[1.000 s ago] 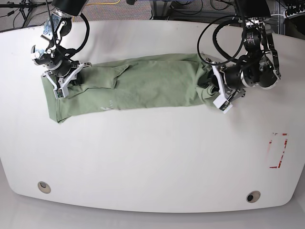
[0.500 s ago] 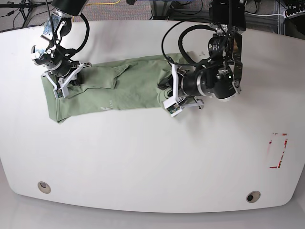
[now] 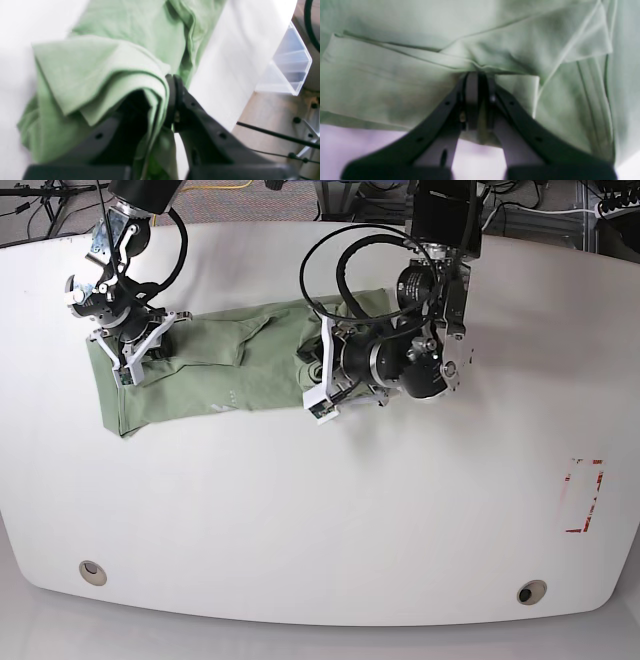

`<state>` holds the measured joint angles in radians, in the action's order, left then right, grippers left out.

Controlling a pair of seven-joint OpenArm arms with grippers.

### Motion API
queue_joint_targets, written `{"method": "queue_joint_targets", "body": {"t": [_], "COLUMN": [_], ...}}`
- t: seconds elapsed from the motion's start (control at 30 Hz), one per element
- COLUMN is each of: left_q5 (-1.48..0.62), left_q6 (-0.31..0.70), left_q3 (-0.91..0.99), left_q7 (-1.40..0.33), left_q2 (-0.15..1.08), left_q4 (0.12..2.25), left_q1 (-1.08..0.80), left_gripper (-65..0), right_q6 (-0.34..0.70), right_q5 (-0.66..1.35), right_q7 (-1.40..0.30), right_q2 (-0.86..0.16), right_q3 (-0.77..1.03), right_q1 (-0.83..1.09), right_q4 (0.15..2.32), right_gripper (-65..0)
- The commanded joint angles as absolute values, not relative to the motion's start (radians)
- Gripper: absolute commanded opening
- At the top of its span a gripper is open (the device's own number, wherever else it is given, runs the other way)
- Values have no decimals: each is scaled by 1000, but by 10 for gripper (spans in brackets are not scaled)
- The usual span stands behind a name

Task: Fold the T-shirt properly
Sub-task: 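Fold the held end over toward the right gripper with the left gripper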

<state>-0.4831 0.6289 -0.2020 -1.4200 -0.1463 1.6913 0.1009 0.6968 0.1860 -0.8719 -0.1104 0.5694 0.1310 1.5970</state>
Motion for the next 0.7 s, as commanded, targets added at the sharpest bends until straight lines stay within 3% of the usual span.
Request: {"method": "queue_joint_targets", "body": {"t": [0.0, 0.43, 0.57, 0.67], "left_q5": [-501, -499, -501, -506], "left_q6": [631, 630, 630, 630], "left_q3": [-203, -217, -239, -239], "left_q7": [-1396, -1396, -1396, -1396], "left_q2": [-157, -157, -157, -157], "left_q4": [1684, 1632, 1609, 1607], "left_q1": [134, 179, 191, 191], "left_gripper": [-646, -624, -501, -444], "right_q6": [698, 698, 698, 698], "right_q5": [170, 171, 171, 171], "right_q7": [-889, -888, -886, -886], "right_q2": [-116, -114, -114, -114], "right_q3": [570, 568, 568, 568], "right_q1": [127, 127, 122, 114], "right_q4": [1604, 1604, 1604, 1604], "right_gripper": [-610, -610, -610, -610]}}
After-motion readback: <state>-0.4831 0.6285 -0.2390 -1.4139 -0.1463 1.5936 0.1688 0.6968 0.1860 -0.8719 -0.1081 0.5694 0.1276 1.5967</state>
